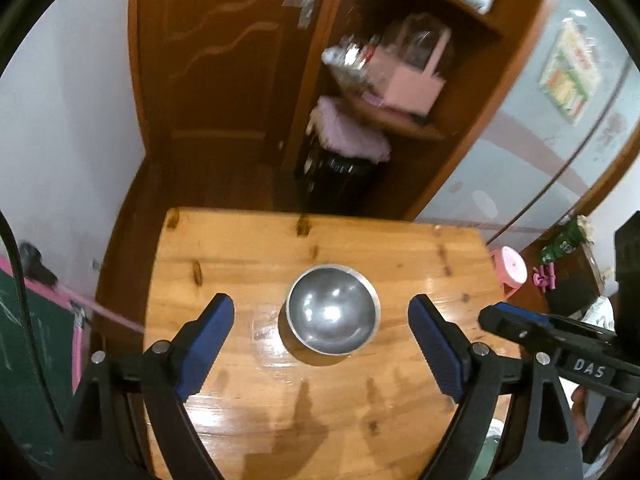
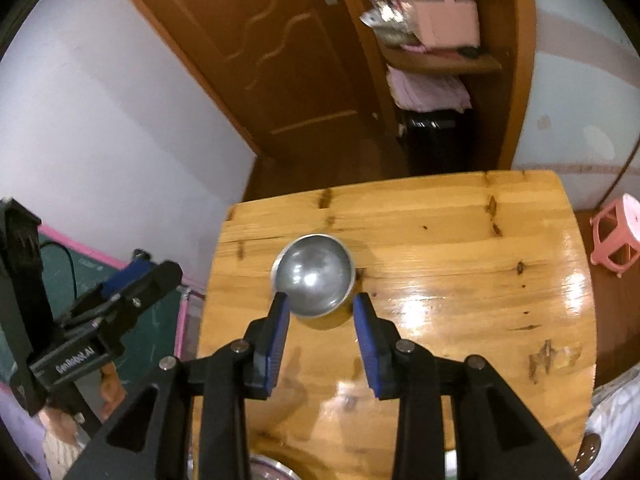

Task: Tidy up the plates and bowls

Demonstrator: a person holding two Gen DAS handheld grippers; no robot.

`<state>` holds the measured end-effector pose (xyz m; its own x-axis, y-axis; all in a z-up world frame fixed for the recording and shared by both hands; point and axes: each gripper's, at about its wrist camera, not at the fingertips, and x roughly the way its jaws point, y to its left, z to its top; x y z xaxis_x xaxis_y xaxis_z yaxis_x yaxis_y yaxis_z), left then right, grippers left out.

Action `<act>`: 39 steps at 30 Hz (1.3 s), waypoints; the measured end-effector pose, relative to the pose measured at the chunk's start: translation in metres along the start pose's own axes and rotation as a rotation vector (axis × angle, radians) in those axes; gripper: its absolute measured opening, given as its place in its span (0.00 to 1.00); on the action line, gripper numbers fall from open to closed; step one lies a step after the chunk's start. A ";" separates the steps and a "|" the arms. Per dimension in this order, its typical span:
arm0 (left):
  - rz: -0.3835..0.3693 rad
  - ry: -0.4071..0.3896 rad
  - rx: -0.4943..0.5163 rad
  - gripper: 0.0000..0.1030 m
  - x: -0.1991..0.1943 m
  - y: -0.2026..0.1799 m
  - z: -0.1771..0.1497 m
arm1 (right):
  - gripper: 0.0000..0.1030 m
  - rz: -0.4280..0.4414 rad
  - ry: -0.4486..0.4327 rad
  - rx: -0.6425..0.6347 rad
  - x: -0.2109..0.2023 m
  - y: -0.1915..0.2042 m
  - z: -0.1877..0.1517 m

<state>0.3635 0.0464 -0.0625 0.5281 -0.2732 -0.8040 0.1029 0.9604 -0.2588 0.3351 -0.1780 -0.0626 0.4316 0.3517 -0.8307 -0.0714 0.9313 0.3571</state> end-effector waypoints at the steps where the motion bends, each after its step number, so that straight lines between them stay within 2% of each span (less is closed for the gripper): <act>1: 0.000 0.018 -0.015 0.85 0.013 0.005 -0.004 | 0.32 0.002 0.018 0.010 0.012 -0.004 0.003; 8: 0.024 0.102 -0.089 0.85 0.086 0.031 -0.017 | 0.32 -0.013 0.101 0.039 0.075 -0.016 0.009; 14: -0.031 0.173 -0.177 0.68 0.127 0.044 -0.025 | 0.32 -0.011 0.153 0.056 0.115 -0.019 0.010; 16: -0.053 0.198 -0.191 0.57 0.137 0.045 -0.028 | 0.32 -0.008 0.169 0.059 0.125 -0.020 0.010; 19: -0.056 0.222 -0.190 0.51 0.150 0.044 -0.033 | 0.32 -0.012 0.189 0.060 0.137 -0.021 0.007; 20: -0.055 0.226 -0.187 0.51 0.153 0.043 -0.034 | 0.32 -0.014 0.200 0.060 0.141 -0.022 0.007; 23: -0.058 0.240 -0.179 0.38 0.159 0.042 -0.036 | 0.32 -0.016 0.219 0.063 0.150 -0.023 0.006; 24: -0.056 0.243 -0.179 0.31 0.159 0.043 -0.036 | 0.30 -0.019 0.221 0.061 0.152 -0.022 0.005; 25: -0.056 0.248 -0.174 0.20 0.161 0.042 -0.037 | 0.26 -0.023 0.225 0.059 0.154 -0.022 0.004; 27: -0.038 0.253 -0.153 0.12 0.163 0.039 -0.037 | 0.10 -0.012 0.245 0.058 0.159 -0.022 0.003; 33: -0.025 0.243 -0.125 0.10 0.155 0.035 -0.038 | 0.08 -0.034 0.233 0.055 0.154 -0.019 0.000; 39: -0.032 0.237 -0.107 0.10 0.123 0.027 -0.039 | 0.08 -0.017 0.210 0.064 0.124 -0.015 -0.009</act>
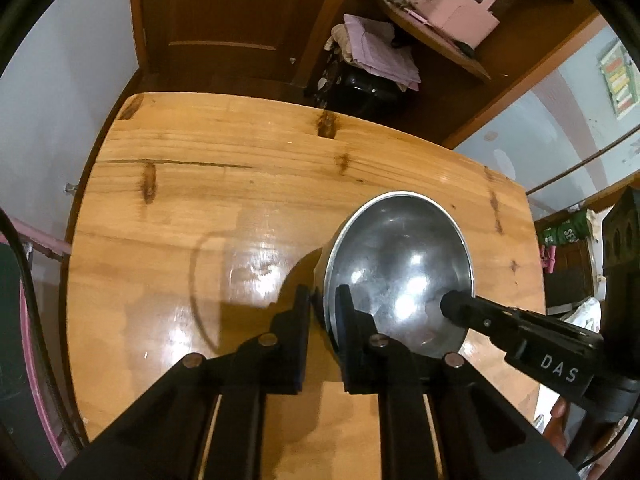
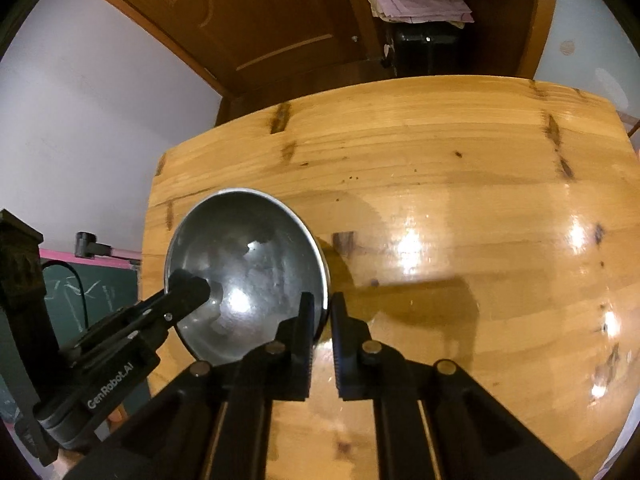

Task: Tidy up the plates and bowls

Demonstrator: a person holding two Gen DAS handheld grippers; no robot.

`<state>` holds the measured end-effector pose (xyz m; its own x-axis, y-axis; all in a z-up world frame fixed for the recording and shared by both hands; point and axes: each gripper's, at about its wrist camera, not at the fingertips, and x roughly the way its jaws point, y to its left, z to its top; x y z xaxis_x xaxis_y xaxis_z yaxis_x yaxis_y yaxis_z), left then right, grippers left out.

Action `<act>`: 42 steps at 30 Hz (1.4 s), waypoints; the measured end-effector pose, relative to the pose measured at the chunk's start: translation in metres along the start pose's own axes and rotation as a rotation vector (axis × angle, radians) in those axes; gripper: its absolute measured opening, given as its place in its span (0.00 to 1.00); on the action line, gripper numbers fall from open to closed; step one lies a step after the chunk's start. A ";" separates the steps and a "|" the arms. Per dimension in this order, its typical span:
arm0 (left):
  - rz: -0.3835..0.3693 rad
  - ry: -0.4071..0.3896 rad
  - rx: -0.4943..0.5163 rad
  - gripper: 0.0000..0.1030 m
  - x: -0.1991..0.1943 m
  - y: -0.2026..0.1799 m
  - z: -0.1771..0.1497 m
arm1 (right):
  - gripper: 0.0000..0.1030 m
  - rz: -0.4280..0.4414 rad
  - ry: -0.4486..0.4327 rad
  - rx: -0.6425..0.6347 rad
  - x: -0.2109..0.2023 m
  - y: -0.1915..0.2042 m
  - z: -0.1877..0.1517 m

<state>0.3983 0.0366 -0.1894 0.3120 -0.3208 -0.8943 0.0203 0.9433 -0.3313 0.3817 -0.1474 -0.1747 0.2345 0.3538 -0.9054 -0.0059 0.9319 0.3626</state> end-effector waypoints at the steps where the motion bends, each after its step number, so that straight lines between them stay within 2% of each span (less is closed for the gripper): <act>1: -0.005 0.003 -0.001 0.10 -0.008 -0.002 -0.003 | 0.08 0.007 -0.007 0.000 -0.008 0.002 -0.004; 9: 0.000 -0.031 0.015 0.10 -0.085 -0.015 -0.048 | 0.08 0.051 -0.079 -0.064 -0.080 0.030 -0.058; 13: -0.001 -0.063 0.027 0.10 -0.133 -0.018 -0.089 | 0.09 0.083 -0.128 -0.111 -0.119 0.047 -0.102; 18: -0.040 -0.067 0.010 0.10 -0.163 -0.013 -0.153 | 0.09 0.124 -0.157 -0.145 -0.145 0.054 -0.164; 23: -0.040 -0.058 -0.009 0.10 -0.172 -0.004 -0.221 | 0.10 0.164 -0.129 -0.157 -0.142 0.048 -0.221; 30: -0.004 -0.093 -0.004 0.10 -0.180 0.000 -0.278 | 0.10 0.186 -0.116 -0.156 -0.133 0.041 -0.270; 34: 0.024 -0.100 0.010 0.11 -0.174 -0.001 -0.295 | 0.09 0.175 -0.112 -0.148 -0.123 0.038 -0.289; 38: 0.068 -0.097 0.020 0.11 -0.161 0.000 -0.304 | 0.09 0.155 -0.073 -0.140 -0.101 0.036 -0.297; 42: 0.075 -0.062 -0.002 0.11 -0.143 0.008 -0.310 | 0.09 0.141 -0.028 -0.122 -0.083 0.030 -0.301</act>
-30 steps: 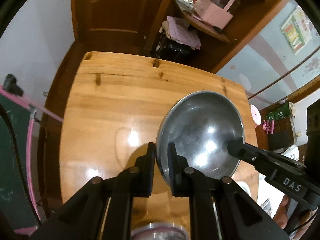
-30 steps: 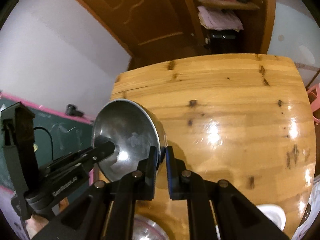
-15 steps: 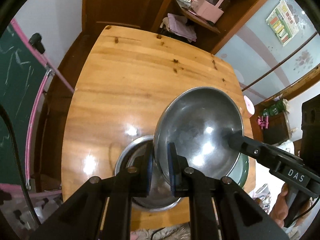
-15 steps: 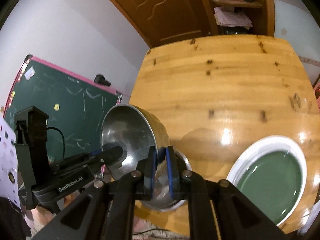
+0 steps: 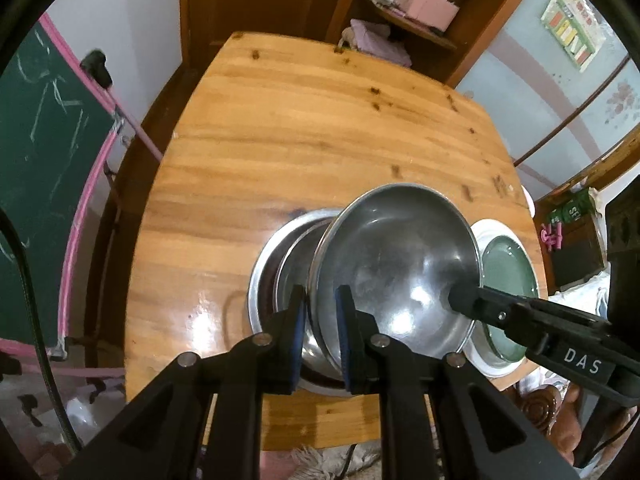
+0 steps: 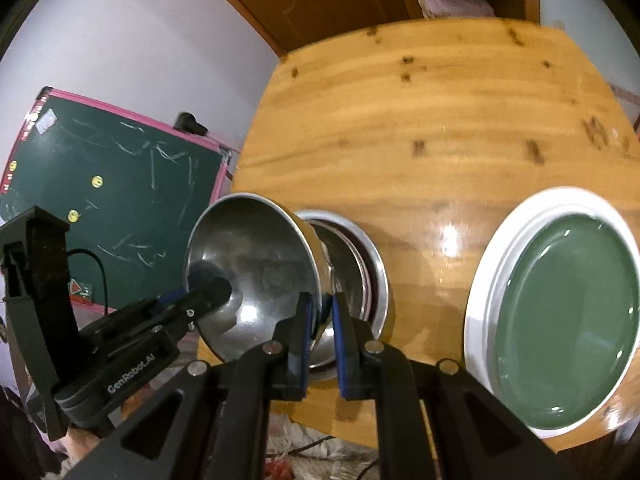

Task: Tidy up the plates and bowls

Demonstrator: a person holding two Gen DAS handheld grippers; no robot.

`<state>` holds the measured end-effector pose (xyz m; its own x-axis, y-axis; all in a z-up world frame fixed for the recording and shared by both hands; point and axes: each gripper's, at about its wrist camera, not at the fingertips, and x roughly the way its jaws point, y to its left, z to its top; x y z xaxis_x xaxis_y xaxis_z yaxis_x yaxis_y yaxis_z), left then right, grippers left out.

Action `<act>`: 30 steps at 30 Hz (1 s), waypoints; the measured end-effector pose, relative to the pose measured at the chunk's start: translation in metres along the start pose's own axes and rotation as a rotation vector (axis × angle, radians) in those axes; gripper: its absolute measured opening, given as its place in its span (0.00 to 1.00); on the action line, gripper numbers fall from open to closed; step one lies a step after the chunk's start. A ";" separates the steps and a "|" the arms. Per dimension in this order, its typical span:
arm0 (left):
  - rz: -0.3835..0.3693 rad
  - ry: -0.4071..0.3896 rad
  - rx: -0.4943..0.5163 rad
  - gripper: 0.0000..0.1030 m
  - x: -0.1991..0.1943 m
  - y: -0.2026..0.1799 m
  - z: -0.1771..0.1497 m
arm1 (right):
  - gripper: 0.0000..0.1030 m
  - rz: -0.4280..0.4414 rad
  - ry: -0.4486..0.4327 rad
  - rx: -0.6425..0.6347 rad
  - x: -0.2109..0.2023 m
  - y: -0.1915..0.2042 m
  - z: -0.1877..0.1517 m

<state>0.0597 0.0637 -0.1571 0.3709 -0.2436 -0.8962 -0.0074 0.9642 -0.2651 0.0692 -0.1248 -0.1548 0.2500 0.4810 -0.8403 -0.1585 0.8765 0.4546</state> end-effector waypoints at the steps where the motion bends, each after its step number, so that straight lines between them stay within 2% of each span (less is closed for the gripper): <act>1: -0.002 0.012 -0.002 0.11 0.005 0.001 -0.001 | 0.09 -0.008 0.007 0.002 0.004 -0.002 -0.001; 14: -0.012 0.080 -0.012 0.14 0.031 0.007 -0.003 | 0.10 -0.055 0.060 -0.008 0.026 -0.007 0.000; 23: -0.017 0.056 -0.017 0.27 0.024 0.009 -0.001 | 0.12 -0.076 0.054 -0.033 0.028 -0.003 0.003; 27: -0.016 0.032 -0.020 0.35 0.017 0.010 0.001 | 0.22 -0.071 0.035 -0.037 0.026 -0.001 0.003; 29: -0.022 0.023 -0.018 0.38 0.012 0.010 0.002 | 0.22 -0.071 0.019 -0.042 0.023 0.001 0.003; 30: -0.024 0.017 -0.019 0.44 0.010 0.010 0.003 | 0.22 -0.072 0.011 -0.047 0.021 0.001 0.004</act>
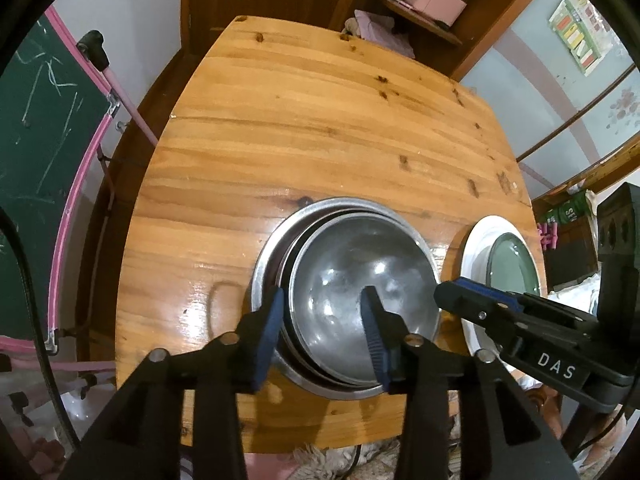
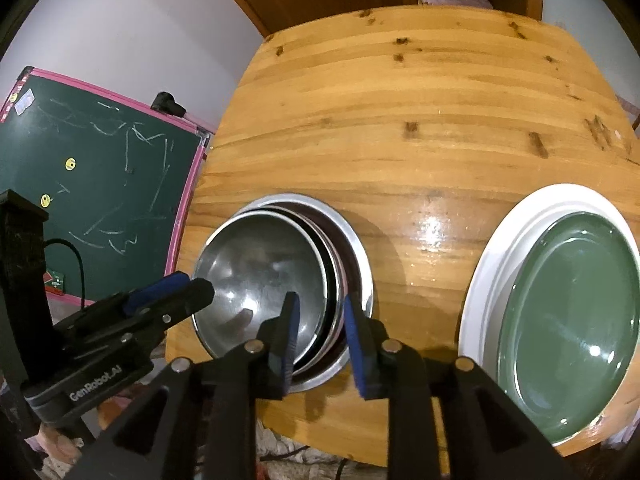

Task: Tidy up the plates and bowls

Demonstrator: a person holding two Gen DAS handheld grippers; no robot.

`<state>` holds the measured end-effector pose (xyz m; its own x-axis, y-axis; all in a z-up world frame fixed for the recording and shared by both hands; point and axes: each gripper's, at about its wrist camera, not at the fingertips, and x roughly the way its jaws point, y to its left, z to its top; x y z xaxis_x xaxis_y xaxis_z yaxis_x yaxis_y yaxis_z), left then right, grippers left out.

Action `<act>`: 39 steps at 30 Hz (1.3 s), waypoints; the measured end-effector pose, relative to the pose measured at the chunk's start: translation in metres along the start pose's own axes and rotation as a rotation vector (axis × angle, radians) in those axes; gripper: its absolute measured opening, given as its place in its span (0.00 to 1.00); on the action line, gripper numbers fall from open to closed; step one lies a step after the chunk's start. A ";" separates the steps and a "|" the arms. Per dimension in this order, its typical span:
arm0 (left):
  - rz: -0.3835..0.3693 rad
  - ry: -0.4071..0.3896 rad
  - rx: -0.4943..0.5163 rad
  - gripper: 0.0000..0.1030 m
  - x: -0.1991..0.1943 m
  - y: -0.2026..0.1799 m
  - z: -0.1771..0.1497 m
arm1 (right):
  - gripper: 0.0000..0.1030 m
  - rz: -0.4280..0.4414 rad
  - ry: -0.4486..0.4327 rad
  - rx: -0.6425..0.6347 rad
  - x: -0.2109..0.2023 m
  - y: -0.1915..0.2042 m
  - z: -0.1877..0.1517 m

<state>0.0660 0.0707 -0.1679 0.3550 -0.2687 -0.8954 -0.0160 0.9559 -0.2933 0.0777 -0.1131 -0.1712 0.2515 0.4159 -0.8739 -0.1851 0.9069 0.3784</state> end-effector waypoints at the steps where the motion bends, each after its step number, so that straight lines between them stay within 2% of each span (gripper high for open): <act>1: -0.001 -0.011 0.001 0.48 -0.003 -0.001 0.000 | 0.22 -0.004 -0.009 -0.003 -0.002 0.001 0.000; 5: 0.003 -0.044 0.021 0.52 -0.013 -0.005 0.002 | 0.22 -0.014 -0.045 -0.017 -0.010 0.003 0.001; 7: 0.004 -0.060 0.030 0.58 -0.018 -0.008 0.001 | 0.22 -0.020 -0.069 -0.027 -0.016 0.005 0.001; 10: 0.006 -0.094 0.050 0.63 -0.028 -0.012 0.001 | 0.23 -0.030 -0.113 -0.047 -0.027 0.009 0.001; 15: 0.004 -0.142 0.073 0.69 -0.043 -0.019 0.002 | 0.29 -0.041 -0.176 -0.080 -0.046 0.015 0.002; 21: -0.006 -0.178 0.083 0.80 -0.058 -0.022 0.003 | 0.31 -0.030 -0.232 -0.100 -0.068 0.018 0.005; 22: -0.006 -0.183 0.082 0.83 -0.059 -0.023 0.003 | 0.32 -0.021 -0.240 -0.100 -0.071 0.018 0.005; 24: -0.014 -0.186 0.081 0.84 -0.061 -0.023 0.003 | 0.43 -0.009 -0.260 -0.103 -0.076 0.017 0.006; 26: -0.019 -0.181 0.079 0.84 -0.060 -0.022 0.004 | 0.48 -0.010 -0.275 -0.110 -0.079 0.018 0.005; 32: -0.035 -0.128 0.069 0.84 -0.042 -0.014 0.005 | 0.49 -0.044 -0.236 -0.131 -0.068 0.020 0.006; 39: -0.040 -0.050 0.009 0.84 -0.010 0.004 0.004 | 0.49 -0.075 -0.122 -0.104 -0.034 0.006 0.008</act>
<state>0.0661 0.0774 -0.1589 0.4018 -0.3011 -0.8648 0.0078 0.9455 -0.3255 0.0760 -0.1215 -0.1363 0.3808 0.3580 -0.8526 -0.2570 0.9267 0.2743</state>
